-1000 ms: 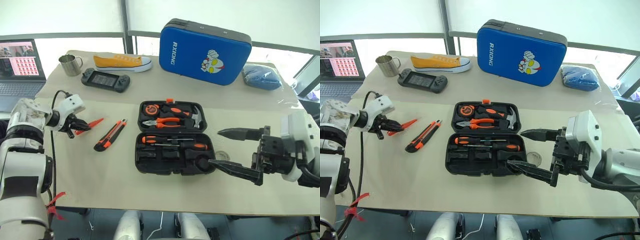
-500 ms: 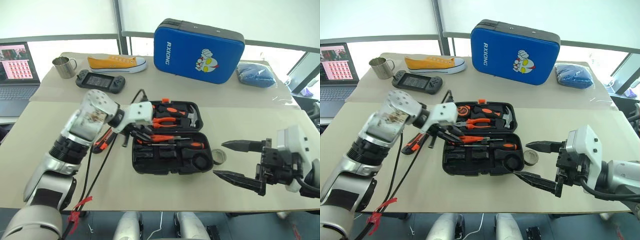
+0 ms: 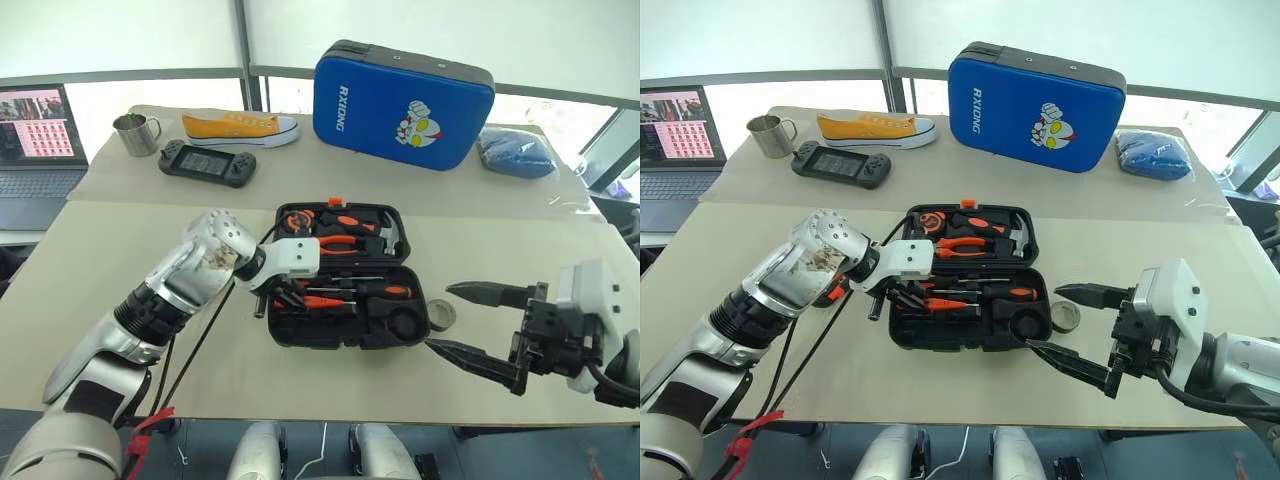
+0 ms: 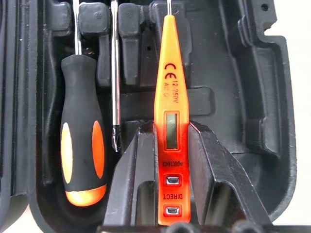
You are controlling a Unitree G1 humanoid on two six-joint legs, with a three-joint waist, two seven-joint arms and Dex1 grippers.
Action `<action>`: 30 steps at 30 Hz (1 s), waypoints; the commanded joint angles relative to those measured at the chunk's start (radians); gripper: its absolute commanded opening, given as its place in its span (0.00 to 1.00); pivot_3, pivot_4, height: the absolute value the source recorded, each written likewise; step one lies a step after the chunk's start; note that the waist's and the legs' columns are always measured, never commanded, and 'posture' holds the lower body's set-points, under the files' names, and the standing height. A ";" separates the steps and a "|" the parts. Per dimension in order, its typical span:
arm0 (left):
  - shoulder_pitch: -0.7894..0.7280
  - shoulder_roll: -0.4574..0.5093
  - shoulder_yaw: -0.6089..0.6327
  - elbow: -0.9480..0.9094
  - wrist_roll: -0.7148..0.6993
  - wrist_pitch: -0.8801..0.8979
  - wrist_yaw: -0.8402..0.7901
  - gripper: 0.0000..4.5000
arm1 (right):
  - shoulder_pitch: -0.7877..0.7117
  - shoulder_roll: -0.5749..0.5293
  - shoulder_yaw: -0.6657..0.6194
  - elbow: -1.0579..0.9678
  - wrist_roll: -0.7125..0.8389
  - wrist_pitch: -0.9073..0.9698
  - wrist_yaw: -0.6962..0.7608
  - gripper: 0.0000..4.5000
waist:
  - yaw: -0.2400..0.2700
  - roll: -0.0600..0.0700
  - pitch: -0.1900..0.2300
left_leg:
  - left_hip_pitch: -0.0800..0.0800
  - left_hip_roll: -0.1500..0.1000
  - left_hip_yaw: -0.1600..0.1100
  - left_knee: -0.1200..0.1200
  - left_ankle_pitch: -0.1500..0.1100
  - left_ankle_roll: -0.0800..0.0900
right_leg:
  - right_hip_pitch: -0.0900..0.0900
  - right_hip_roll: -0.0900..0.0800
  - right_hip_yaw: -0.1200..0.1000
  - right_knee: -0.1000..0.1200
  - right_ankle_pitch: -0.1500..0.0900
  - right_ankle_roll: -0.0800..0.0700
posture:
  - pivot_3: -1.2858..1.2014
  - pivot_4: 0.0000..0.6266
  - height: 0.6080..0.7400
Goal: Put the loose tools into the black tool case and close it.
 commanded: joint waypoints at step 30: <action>0.148 -0.028 0.254 -0.005 -0.243 -0.200 0.070 0.01 | -0.017 0.006 0.047 0.033 -0.063 -0.080 0.025 1.00 | 0.008 0.001 0.000 | 0.000 0.000 0.001 0.000 0.000 0.000 | 0.000 0.000 0.001 0.000 0.000 0.000 | 0.52 0.24 1.00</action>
